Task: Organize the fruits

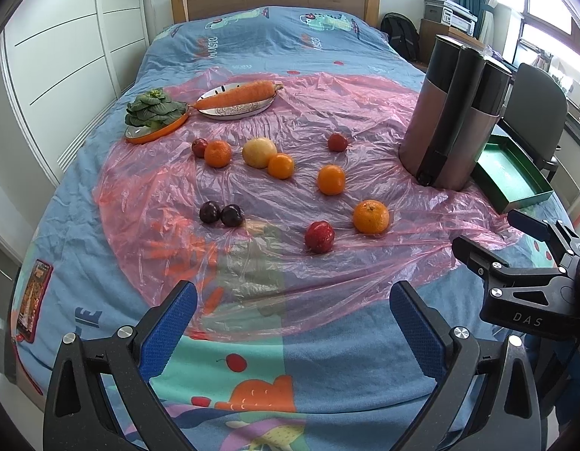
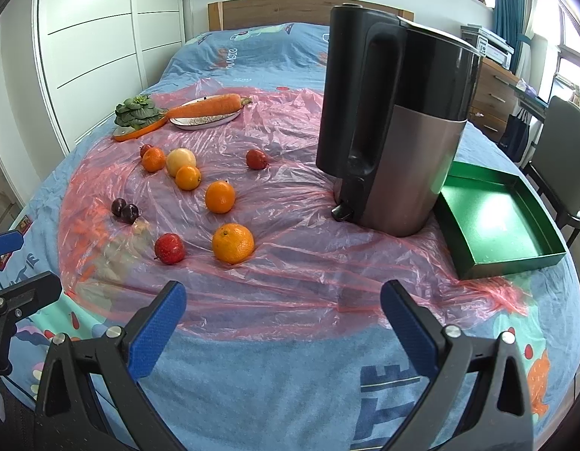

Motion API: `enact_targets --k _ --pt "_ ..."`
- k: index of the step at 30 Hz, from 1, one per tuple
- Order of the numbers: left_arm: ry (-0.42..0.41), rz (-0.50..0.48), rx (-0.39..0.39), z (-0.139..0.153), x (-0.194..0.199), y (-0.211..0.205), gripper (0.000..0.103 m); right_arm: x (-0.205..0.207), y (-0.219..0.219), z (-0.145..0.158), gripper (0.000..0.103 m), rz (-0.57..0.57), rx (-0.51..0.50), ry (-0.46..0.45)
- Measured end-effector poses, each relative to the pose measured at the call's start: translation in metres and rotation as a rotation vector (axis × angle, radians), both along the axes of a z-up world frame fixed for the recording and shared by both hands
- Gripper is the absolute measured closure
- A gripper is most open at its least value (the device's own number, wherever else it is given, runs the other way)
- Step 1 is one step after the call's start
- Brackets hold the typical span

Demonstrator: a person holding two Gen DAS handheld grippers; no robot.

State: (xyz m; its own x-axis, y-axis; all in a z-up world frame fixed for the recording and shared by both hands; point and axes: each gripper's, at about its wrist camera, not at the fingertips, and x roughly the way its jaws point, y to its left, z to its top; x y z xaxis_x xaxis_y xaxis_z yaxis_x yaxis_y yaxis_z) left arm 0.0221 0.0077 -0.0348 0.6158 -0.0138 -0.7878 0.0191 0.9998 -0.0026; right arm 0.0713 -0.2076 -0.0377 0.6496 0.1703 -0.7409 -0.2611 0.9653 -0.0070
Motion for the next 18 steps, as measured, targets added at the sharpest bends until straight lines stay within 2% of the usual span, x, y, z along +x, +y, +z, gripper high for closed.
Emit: enact_targets --k 12,18 --pt "0.046 -0.002 -0.015 -0.015 0.012 0.000 0.002 0.004 0.007 -0.007 0.000 0.048 0.004 -0.012" --pt "0.026 0.031 -0.046 -0.020 0.014 0.013 0.002 0.010 0.006 -0.011 0.000 0.064 0.024 -0.006"
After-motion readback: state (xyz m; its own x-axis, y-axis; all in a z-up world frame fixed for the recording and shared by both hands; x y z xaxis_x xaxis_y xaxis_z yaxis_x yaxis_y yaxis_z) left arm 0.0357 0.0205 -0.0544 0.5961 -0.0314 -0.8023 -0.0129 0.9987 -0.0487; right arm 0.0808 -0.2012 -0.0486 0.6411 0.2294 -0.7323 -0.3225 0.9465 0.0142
